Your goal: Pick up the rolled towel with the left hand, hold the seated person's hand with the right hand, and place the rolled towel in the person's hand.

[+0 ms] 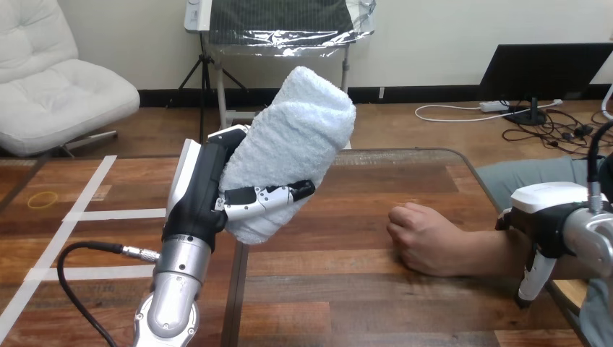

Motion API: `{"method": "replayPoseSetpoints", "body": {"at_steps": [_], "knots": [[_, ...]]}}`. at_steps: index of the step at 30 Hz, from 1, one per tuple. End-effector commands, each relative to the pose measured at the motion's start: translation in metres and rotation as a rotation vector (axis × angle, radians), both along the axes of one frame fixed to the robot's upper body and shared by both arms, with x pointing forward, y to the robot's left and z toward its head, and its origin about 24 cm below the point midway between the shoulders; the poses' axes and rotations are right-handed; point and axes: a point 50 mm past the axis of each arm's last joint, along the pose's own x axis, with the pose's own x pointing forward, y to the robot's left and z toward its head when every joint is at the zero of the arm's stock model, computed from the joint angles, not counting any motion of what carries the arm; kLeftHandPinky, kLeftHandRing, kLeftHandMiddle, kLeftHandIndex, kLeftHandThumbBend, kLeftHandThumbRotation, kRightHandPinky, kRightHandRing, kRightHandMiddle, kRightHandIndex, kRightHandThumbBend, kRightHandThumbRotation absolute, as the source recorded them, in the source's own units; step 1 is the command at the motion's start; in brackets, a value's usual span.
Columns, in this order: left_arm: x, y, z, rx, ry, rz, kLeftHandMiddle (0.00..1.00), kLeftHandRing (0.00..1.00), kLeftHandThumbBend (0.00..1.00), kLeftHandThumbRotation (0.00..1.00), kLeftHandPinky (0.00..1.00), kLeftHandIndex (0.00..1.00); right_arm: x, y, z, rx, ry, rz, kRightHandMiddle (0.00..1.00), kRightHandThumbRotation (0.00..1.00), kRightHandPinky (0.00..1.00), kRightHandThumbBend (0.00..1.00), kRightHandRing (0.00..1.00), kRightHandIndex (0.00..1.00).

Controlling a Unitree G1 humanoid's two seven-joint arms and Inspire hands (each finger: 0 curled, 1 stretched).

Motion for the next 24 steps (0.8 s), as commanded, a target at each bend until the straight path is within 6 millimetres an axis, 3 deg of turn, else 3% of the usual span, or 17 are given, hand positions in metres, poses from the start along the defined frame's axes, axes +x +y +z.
{"method": "replayPoseSetpoints", "body": {"at_steps": [1, 14, 24], "knots": [[0.015, -0.004, 0.034, -0.015, -0.135, -0.008, 0.4, 0.35, 0.62, 0.07, 0.31, 0.49, 0.017, 0.007, 0.018, -0.019, -0.089, 0.016, 0.94, 0.22, 0.87, 0.74, 0.91, 0.92], [0.016, -0.004, 0.035, -0.003, -0.127, -0.009, 0.4, 0.34, 0.62, 0.07, 0.29, 0.49, 0.027, 0.005, 0.002, -0.06, -0.048, 0.007, 0.95, 0.26, 0.89, 0.73, 0.92, 0.92], [0.019, -0.005, 0.033, 0.026, -0.114, -0.013, 0.39, 0.33, 0.61, 0.07, 0.28, 0.49, 0.03, 0.007, -0.009, -0.077, -0.035, 0.011, 0.93, 0.27, 0.83, 0.73, 0.9, 0.92]]}}
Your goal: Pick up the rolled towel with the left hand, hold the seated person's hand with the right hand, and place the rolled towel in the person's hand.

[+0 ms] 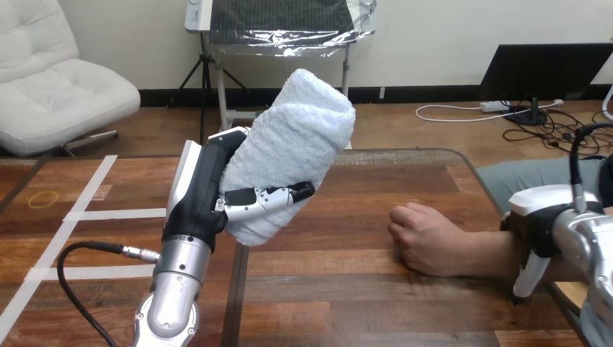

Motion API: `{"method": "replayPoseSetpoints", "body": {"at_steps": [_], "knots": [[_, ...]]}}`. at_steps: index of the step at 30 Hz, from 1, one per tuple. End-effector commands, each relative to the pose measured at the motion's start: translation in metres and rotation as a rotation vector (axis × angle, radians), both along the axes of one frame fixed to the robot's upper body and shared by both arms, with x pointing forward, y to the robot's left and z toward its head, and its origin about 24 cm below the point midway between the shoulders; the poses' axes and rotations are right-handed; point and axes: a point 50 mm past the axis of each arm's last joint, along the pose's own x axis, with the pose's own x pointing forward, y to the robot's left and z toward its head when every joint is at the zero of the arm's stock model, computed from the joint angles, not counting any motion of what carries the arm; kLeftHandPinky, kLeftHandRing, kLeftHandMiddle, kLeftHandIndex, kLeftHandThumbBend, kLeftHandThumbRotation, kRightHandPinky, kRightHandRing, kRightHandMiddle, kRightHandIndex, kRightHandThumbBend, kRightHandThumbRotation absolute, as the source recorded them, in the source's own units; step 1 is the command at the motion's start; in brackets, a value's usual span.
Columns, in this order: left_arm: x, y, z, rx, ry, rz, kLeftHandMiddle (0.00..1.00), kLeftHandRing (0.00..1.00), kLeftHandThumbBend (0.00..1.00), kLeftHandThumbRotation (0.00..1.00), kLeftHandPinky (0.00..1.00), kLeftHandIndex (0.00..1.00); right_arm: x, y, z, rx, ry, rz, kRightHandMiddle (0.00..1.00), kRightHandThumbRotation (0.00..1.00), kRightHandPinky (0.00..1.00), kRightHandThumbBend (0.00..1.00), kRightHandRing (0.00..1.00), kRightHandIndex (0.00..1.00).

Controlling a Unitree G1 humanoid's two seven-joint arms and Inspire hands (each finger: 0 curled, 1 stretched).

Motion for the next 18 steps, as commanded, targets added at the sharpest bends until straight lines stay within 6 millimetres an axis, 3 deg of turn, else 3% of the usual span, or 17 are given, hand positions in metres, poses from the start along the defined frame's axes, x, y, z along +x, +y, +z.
{"method": "replayPoseSetpoints", "body": {"at_steps": [1, 8, 11, 13, 18], "knots": [[0.019, -0.005, 0.034, 0.017, -0.125, -0.016, 0.39, 0.33, 0.61, 0.07, 0.28, 0.49, 0.014, 0.01, 0.012, -0.01, -0.058, 0.031, 0.93, 0.27, 0.81, 0.73, 0.89, 0.92], [0.023, -0.008, 0.031, 0.035, -0.093, -0.028, 0.39, 0.34, 0.61, 0.08, 0.29, 0.48, 0.017, 0.012, 0.004, -0.034, -0.021, 0.044, 0.9, 0.27, 0.66, 0.71, 0.82, 0.91], [0.025, -0.009, 0.03, 0.044, -0.068, -0.032, 0.39, 0.34, 0.61, 0.08, 0.29, 0.48, 0.018, 0.013, 0.002, -0.035, -0.022, 0.057, 0.84, 0.28, 0.57, 0.69, 0.74, 0.9], [0.026, -0.01, 0.029, 0.053, -0.053, -0.035, 0.39, 0.35, 0.61, 0.08, 0.3, 0.48, 0.019, 0.013, 0.001, -0.032, -0.028, 0.066, 0.74, 0.28, 0.48, 0.68, 0.62, 0.88], [0.03, -0.012, 0.026, 0.091, -0.01, -0.042, 0.4, 0.36, 0.61, 0.09, 0.31, 0.48, 0.02, 0.013, -0.003, -0.024, -0.032, 0.08, 0.65, 0.26, 0.4, 0.67, 0.53, 0.83]]}}
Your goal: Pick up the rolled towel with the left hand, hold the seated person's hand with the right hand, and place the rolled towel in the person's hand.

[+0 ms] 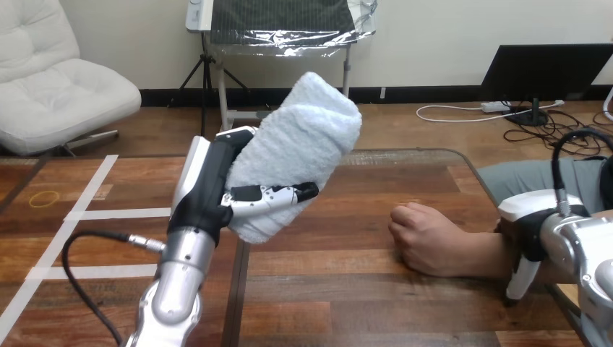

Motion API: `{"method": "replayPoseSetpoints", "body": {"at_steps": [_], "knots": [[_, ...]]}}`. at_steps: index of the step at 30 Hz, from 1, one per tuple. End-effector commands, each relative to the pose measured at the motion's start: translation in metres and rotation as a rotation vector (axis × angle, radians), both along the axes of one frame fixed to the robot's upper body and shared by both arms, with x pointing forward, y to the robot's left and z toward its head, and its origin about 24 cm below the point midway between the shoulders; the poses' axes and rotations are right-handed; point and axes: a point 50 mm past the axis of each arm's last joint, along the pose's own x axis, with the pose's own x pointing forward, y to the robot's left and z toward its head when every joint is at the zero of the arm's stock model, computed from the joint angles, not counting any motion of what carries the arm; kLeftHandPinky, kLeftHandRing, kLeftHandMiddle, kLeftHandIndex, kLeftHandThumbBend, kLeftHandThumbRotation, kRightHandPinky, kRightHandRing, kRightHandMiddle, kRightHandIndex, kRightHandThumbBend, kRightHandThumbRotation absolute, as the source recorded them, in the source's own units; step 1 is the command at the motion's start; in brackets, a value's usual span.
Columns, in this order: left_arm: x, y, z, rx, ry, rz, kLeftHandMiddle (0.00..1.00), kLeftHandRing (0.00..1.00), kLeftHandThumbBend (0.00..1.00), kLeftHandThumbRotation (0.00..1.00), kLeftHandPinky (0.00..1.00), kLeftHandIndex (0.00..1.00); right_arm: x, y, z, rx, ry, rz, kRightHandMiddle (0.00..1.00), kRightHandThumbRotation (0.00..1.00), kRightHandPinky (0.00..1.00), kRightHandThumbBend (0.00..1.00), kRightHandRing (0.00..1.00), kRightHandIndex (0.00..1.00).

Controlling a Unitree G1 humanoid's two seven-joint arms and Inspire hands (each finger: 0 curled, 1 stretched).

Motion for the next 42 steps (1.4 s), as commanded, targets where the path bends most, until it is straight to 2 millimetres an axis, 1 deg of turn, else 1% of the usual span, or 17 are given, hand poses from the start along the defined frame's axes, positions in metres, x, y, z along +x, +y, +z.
{"method": "replayPoseSetpoints", "body": {"at_steps": [1, 2, 3, 8, 13, 17, 19, 20, 28, 30, 34, 42], "knots": [[0.019, -0.009, 0.025, 0.03, -0.058, -0.028, 0.4, 0.36, 0.61, 0.09, 0.32, 0.48, 0.014, 0.009, 0.012, 0.005, -0.056, 0.038, 0.64, 0.26, 0.4, 0.66, 0.53, 0.82], [0.02, -0.01, 0.024, 0.035, -0.05, -0.029, 0.4, 0.36, 0.61, 0.09, 0.32, 0.48, 0.014, 0.009, 0.01, 0.014, -0.062, 0.039, 0.63, 0.26, 0.39, 0.66, 0.52, 0.81], [0.021, -0.01, 0.024, 0.037, -0.045, -0.029, 0.4, 0.37, 0.61, 0.08, 0.33, 0.48, 0.014, 0.008, 0.01, 0.021, -0.066, 0.041, 0.6, 0.25, 0.37, 0.66, 0.49, 0.76], [0.024, -0.013, 0.021, 0.05, -0.017, -0.036, 0.4, 0.37, 0.61, 0.07, 0.35, 0.49, 0.014, 0.008, 0.008, 0.07, -0.1, 0.047, 0.54, 0.21, 0.33, 0.66, 0.43, 0.68], [0.028, -0.016, 0.018, 0.067, 0.003, -0.049, 0.4, 0.38, 0.62, 0.04, 0.37, 0.48, 0.013, 0.009, 0.009, 0.092, -0.127, 0.073, 0.49, 0.17, 0.27, 0.67, 0.36, 0.67], [0.03, -0.017, 0.016, 0.074, 0.011, -0.055, 0.4, 0.38, 0.62, 0.03, 0.37, 0.48, 0.013, 0.009, 0.009, 0.1, -0.14, 0.092, 0.49, 0.16, 0.26, 0.67, 0.35, 0.68], [0.031, -0.019, 0.014, 0.081, 0.019, -0.058, 0.4, 0.38, 0.62, 0.03, 0.37, 0.48, 0.013, 0.009, 0.009, 0.112, -0.152, 0.101, 0.49, 0.15, 0.26, 0.67, 0.36, 0.66], [0.032, -0.02, 0.013, 0.083, 0.022, -0.06, 0.4, 0.38, 0.62, 0.03, 0.37, 0.48, 0.012, 0.009, 0.009, 0.118, -0.158, 0.105, 0.48, 0.14, 0.26, 0.68, 0.35, 0.63], [0.035, -0.025, 0.008, 0.09, 0.047, -0.066, 0.39, 0.37, 0.62, 0.02, 0.36, 0.48, 0.011, 0.008, 0.012, 0.147, -0.198, 0.129, 0.46, 0.09, 0.25, 0.68, 0.34, 0.56], [0.035, -0.026, 0.007, 0.092, 0.05, -0.068, 0.39, 0.37, 0.62, 0.01, 0.36, 0.48, 0.011, 0.008, 0.012, 0.154, -0.211, 0.131, 0.44, 0.06, 0.24, 0.67, 0.33, 0.52], [0.036, -0.028, 0.005, 0.097, 0.061, -0.071, 0.4, 0.37, 0.61, 0.0, 0.36, 0.48, 0.01, 0.007, 0.014, 0.175, -0.256, 0.142, 0.41, 0.03, 0.21, 0.67, 0.3, 0.46], [0.038, -0.03, 0.001, 0.106, 0.074, -0.078, 0.4, 0.37, 0.61, 0.0, 0.36, 0.48, 0.007, 0.004, 0.015, 0.185, -0.305, 0.167, 0.35, 0.0, 0.16, 0.69, 0.24, 0.4]]}}
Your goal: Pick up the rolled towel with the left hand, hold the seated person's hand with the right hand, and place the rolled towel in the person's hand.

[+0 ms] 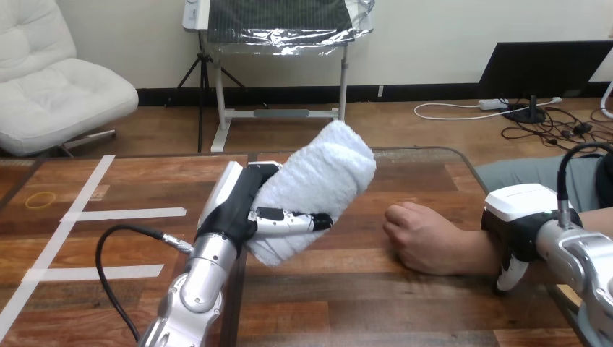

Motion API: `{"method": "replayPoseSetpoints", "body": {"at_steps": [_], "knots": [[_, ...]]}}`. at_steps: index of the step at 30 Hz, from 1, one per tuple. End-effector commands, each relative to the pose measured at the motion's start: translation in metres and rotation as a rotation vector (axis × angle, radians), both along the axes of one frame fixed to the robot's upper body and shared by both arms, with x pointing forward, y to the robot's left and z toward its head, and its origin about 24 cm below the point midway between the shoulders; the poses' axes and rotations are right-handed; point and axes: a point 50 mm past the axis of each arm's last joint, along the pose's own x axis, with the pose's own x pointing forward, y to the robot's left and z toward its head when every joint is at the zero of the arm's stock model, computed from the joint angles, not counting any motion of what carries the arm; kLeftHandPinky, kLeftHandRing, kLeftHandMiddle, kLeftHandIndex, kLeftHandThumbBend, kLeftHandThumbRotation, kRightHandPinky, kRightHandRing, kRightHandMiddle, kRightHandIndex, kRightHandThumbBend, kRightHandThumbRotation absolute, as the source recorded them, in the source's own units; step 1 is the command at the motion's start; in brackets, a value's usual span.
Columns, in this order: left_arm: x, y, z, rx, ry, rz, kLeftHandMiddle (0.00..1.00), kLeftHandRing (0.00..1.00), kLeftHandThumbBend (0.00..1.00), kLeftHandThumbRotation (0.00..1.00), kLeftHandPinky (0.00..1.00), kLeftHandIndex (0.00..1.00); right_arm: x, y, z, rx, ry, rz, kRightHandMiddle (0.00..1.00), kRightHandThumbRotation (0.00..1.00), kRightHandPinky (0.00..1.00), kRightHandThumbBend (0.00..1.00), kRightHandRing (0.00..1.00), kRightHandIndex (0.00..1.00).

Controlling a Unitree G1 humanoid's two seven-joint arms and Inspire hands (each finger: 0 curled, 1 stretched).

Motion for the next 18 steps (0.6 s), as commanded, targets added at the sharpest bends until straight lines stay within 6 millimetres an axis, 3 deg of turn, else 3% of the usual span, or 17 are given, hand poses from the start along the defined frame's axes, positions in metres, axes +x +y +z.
{"method": "replayPoseSetpoints", "body": {"at_steps": [1, 18], "knots": [[0.021, -0.014, 0.035, -0.015, -0.138, -0.037, 0.4, 0.37, 0.61, 0.0, 0.36, 0.48, 0.011, 0.006, 0.028, 0.047, -0.148, 0.045, 0.34, 0.0, 0.15, 0.69, 0.24, 0.4], [0.023, -0.013, 0.029, 0.004, -0.128, -0.042, 0.39, 0.36, 0.6, 0.0, 0.35, 0.48, 0.009, 0.001, 0.038, 0.087, -0.21, 0.021, 0.27, 0.0, 0.09, 0.68, 0.17, 0.39]]}}
